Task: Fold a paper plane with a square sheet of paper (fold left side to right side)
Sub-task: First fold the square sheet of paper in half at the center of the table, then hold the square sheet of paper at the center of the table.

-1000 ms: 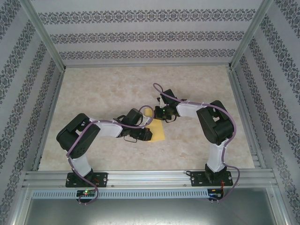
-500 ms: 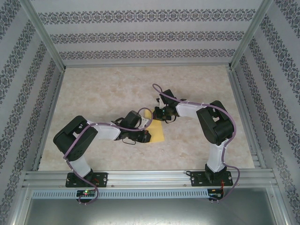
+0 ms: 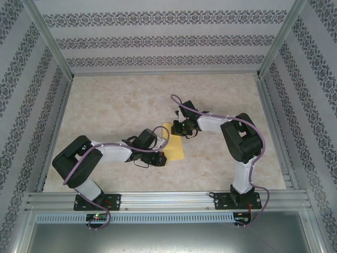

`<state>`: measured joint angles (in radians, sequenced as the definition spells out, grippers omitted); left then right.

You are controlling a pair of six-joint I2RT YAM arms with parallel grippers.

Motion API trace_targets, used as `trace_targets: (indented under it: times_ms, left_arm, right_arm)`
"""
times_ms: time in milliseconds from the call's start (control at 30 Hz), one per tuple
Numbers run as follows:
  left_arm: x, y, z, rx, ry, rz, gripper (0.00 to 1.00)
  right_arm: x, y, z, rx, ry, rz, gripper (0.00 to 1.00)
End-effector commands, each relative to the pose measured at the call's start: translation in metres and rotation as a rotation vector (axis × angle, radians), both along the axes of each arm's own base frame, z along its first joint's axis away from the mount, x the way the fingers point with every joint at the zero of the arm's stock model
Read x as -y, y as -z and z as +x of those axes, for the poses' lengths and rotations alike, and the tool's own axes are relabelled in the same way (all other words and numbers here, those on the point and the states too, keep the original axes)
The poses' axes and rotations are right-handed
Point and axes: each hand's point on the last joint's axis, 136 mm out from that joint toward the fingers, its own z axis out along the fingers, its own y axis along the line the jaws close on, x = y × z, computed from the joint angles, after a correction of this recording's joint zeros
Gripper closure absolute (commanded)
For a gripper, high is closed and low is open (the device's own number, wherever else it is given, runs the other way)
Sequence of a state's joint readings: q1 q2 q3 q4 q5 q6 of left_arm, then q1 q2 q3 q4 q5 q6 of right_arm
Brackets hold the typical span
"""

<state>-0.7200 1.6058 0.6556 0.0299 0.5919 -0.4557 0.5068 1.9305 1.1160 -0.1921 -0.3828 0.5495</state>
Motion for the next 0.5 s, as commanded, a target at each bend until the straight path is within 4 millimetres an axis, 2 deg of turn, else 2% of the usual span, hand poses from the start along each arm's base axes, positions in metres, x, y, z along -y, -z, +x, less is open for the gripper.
trace_targets:
  times_ms: [0, 67, 133, 333, 467]
  left_arm:
    - [0.006, -0.029, 0.003, 0.011, -0.01, -0.074, 0.93]
    - [0.006, -0.042, 0.016, 0.032, -0.04, -0.113, 0.92]
    - [0.005, -0.047, 0.032, 0.051, -0.066, -0.121, 0.92]
    - [0.009, -0.033, 0.073, 0.054, -0.108, -0.106, 0.93]
    - [0.019, -0.025, 0.086, 0.052, -0.097, -0.11, 0.93]
  right_arm:
    - [0.015, 0.018, -0.009, -0.043, 0.008, -0.092, 0.95]
    - [0.015, 0.017, -0.009, -0.041, 0.007, -0.092, 0.95]
    - [0.015, 0.017, -0.009, -0.04, 0.008, -0.092, 0.95]
    - [0.014, 0.015, -0.009, -0.036, 0.004, -0.088, 0.95]
    - [0.012, 0.014, -0.009, -0.034, 0.001, -0.087, 0.95]
